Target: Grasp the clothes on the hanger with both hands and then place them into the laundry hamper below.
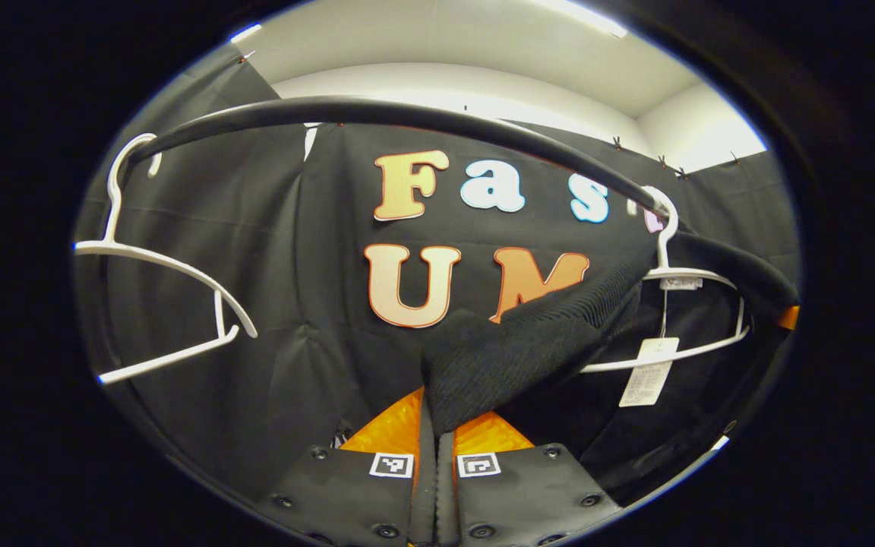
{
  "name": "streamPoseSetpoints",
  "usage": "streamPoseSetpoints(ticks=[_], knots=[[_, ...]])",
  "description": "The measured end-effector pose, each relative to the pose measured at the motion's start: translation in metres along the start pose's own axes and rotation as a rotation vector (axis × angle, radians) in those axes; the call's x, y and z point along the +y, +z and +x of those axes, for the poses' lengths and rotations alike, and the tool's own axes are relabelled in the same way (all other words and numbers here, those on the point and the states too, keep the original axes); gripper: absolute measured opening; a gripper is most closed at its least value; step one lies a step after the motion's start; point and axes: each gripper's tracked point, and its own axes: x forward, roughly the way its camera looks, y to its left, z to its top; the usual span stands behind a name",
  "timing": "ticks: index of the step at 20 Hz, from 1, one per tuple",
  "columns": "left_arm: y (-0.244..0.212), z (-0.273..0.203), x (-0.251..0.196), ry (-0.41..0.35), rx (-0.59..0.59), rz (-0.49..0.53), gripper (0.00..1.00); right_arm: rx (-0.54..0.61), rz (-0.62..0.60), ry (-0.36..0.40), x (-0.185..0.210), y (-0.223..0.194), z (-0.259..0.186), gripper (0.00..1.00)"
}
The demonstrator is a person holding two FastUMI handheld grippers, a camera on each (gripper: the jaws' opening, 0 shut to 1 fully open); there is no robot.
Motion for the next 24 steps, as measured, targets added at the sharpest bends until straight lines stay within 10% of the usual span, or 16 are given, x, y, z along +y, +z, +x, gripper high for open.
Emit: streamPoseSetpoints(ticks=[12, 24], knots=[[0.04, 0.008, 0.023, 0.087, -0.074, 0.03, 0.07, -0.005, -0.042, 0.037, -0.053, 0.034, 0.071, 0.02], [0.015, 0.026, 0.042, 0.197, -0.032, 0.054, 0.07, 0.12, 0.155, 0.27, -0.034, -0.052, 0.144, 0.02]])
